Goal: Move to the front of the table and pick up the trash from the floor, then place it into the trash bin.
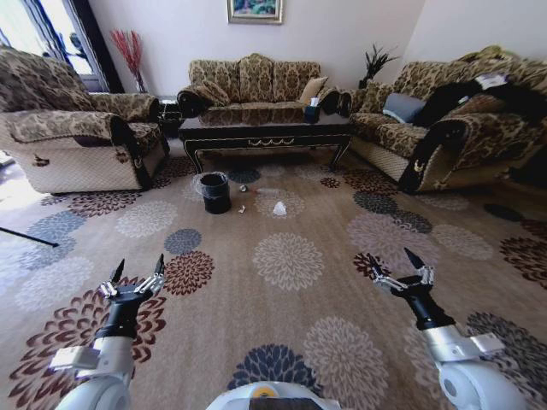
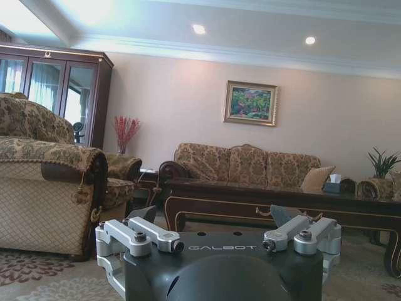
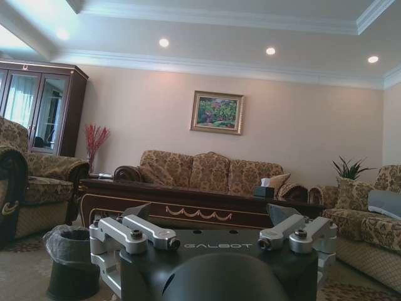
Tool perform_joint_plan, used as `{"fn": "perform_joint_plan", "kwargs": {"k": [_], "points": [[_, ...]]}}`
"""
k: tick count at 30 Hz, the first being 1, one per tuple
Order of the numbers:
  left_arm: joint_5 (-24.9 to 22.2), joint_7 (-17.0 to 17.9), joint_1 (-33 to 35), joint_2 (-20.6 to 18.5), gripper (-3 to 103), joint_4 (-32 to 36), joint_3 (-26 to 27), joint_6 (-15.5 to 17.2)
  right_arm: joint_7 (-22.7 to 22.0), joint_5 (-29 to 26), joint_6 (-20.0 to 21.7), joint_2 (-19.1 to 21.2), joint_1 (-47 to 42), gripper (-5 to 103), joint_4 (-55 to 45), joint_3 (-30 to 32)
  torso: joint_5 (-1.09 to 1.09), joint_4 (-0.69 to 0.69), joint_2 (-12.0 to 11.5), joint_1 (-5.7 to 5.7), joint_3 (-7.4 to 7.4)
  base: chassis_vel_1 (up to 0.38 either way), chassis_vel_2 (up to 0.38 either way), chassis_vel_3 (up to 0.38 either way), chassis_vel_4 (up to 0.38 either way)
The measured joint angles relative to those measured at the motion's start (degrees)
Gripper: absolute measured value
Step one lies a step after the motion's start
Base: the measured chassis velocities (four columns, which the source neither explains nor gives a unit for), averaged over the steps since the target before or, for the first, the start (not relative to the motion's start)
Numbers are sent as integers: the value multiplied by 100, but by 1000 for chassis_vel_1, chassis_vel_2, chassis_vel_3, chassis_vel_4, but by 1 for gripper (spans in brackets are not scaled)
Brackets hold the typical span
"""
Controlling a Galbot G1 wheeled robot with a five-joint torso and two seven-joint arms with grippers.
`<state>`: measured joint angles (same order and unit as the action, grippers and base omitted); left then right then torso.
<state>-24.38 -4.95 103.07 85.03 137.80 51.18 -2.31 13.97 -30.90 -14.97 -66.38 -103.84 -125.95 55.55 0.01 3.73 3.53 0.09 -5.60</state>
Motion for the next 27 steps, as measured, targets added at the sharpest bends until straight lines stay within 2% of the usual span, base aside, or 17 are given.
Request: {"fn": "perform_joint_plan", "kwargs": {"k": [16, 18, 21, 25, 27], "points": [[30, 31, 64, 16, 100, -28, 28, -26, 20, 82, -36, -81, 11, 100, 71, -45, -3, 0, 18, 6, -15, -303, 307, 307, -302], [31, 57, 70, 15, 100, -29, 46, -26, 37, 98, -42, -84, 24, 100, 96, -67, 3, 1, 19, 6, -17, -374, 359, 385, -380], [35, 70, 79, 14, 100, -41, 55, -26, 55, 103, -47, -81, 48, 100, 112, -85, -4, 0, 22, 7, -18, -365, 382, 356, -389], [58, 71, 93, 27, 100, -61, 54, -32, 66, 118, -47, -73, 73, 100, 159, -112, 3, -1, 24, 7, -20, -327, 364, 318, -369], [66, 70, 92, 33, 100, -74, 51, -36, 67, 130, -48, -64, 80, 100, 183, -123, -5, 0, 25, 7, -20, -333, 322, 342, -357]]}}
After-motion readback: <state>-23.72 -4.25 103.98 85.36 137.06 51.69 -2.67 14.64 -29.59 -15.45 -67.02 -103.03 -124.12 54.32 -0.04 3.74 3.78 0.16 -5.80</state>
